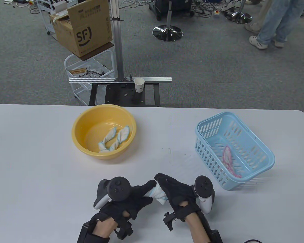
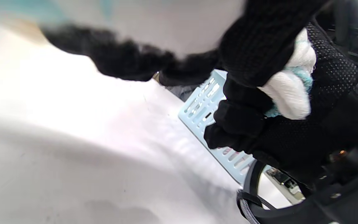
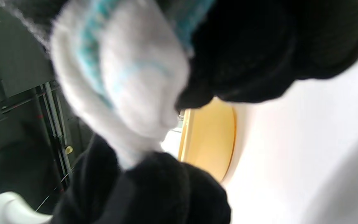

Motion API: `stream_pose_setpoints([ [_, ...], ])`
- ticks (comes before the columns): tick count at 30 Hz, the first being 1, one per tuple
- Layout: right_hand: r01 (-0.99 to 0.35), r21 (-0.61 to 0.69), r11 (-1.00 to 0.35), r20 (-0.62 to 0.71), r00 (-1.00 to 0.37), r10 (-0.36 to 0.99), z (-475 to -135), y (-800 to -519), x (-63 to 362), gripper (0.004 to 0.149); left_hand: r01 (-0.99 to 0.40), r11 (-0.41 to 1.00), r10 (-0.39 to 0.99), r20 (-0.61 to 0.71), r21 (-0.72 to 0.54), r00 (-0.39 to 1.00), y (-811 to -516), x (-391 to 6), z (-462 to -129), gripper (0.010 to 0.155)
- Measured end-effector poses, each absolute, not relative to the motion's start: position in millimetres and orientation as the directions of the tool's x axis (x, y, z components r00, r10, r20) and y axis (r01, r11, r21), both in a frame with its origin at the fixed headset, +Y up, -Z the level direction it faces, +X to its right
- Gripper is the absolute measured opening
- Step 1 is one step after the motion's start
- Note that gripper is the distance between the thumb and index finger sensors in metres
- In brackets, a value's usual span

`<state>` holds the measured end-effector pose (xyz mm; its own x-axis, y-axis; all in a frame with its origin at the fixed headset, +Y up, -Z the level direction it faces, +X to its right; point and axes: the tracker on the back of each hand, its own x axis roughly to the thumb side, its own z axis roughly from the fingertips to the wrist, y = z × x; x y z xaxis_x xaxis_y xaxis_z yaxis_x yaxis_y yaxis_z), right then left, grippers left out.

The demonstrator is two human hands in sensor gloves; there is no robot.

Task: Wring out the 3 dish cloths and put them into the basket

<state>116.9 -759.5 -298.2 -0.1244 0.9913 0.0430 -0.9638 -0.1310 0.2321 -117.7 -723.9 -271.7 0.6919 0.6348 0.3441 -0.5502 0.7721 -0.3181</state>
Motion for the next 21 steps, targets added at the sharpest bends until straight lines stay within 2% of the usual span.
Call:
stream_pose_setpoints([
  [2,-0.968,0.232,-0.100,-0.005,-0.104,0.995,-299,-763,118,0.071,-0.560,0.773,0.634,0.337,-0.298,0.696,-724,-117,-271,0.063],
  [5,-0.973,0.231,0.012,-0.048,0.000,0.999,-299,-767,119,0.073,-0.648,0.694,0.720,0.274,-0.314,0.638,-727,-124,-276,0.058],
  [6,-0.973,0.228,0.034,-0.051,0.023,0.998,-299,-767,119,0.074,-0.664,0.677,0.735,0.261,-0.317,0.625,-728,-126,-277,0.061],
  [8,-0.977,0.206,0.055,-0.025,0.050,0.998,-298,-764,119,0.073,-0.727,0.613,0.789,0.209,-0.309,0.577,-730,-134,-280,0.061],
  [11,-0.991,0.134,0.004,0.072,0.014,0.997,-297,-757,122,0.070,-0.823,0.486,0.872,0.111,-0.294,0.476,-736,-148,-284,0.061],
  [15,-0.972,0.044,-0.232,0.334,-0.204,0.920,-290,-739,115,0.061,-0.913,0.261,0.957,-0.039,-0.312,0.287,-748,-164,-290,0.062],
  [16,-0.931,0.009,-0.366,0.432,-0.326,0.841,-286,-732,108,0.060,-0.930,0.185,0.972,-0.083,-0.316,0.221,-753,-168,-291,0.062],
  [18,-0.855,-0.036,-0.517,0.526,-0.456,0.718,-279,-725,98,0.061,-0.946,0.053,0.983,-0.149,-0.319,0.105,-759,-173,-293,0.062],
  [20,-0.731,-0.080,-0.678,0.608,-0.575,0.547,-271,-719,85,0.068,-0.942,-0.076,0.978,-0.208,-0.325,-0.008,-765,-176,-293,0.063],
  [21,-0.617,-0.118,-0.778,0.636,-0.649,0.418,-266,-716,76,0.075,-0.929,-0.151,0.969,-0.239,-0.338,-0.070,-768,-176,-293,0.063],
])
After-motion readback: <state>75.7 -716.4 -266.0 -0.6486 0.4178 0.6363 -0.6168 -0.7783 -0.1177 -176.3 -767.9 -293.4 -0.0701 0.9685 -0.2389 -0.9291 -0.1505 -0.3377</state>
